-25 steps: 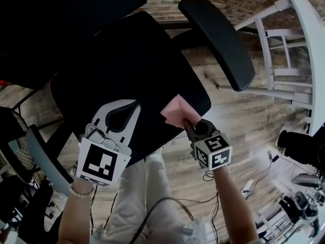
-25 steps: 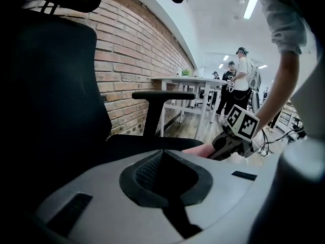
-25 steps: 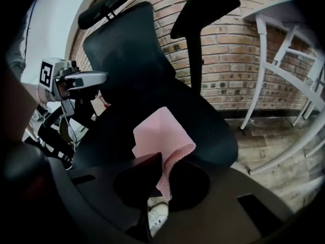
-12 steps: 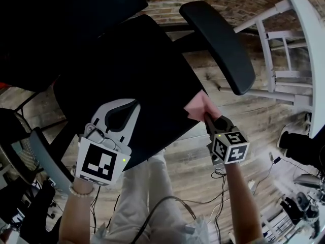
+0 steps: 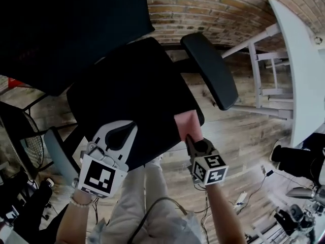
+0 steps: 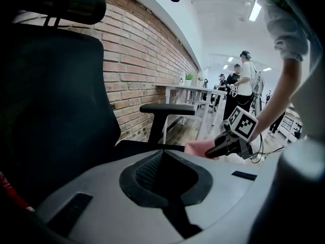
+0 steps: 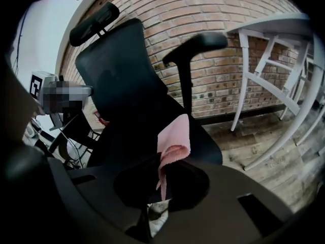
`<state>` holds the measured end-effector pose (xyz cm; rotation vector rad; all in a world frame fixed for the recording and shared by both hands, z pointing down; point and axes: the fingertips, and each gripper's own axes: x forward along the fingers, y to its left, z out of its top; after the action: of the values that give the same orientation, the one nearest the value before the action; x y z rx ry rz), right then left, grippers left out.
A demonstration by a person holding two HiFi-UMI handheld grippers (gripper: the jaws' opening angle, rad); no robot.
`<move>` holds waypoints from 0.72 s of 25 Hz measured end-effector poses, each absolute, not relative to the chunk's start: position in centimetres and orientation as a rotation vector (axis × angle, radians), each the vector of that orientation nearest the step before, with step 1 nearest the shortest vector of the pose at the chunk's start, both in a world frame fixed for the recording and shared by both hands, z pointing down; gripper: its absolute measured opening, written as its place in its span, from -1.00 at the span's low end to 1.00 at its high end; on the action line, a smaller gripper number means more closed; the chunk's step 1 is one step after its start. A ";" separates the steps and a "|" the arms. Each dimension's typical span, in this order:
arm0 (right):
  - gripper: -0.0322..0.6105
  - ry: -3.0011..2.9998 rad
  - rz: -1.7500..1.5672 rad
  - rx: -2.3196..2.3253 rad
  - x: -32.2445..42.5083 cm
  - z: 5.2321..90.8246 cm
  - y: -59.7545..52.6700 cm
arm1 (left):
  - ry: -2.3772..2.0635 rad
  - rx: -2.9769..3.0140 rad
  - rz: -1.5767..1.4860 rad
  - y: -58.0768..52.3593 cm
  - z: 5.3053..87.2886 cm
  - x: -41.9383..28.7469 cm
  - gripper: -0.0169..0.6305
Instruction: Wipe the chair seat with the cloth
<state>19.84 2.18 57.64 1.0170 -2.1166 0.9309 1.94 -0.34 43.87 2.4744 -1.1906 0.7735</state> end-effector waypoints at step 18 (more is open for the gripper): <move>-0.74 -2.480 0.575 1.062 14.2 27.8 -2.1 | -1.546 2.548 0.688 -0.7 17.6 -3.2 -0.89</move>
<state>14.18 -2.10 27.81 1.0625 -2.4802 0.5750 -3.16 -0.66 17.56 2.5481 -1.5460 0.6883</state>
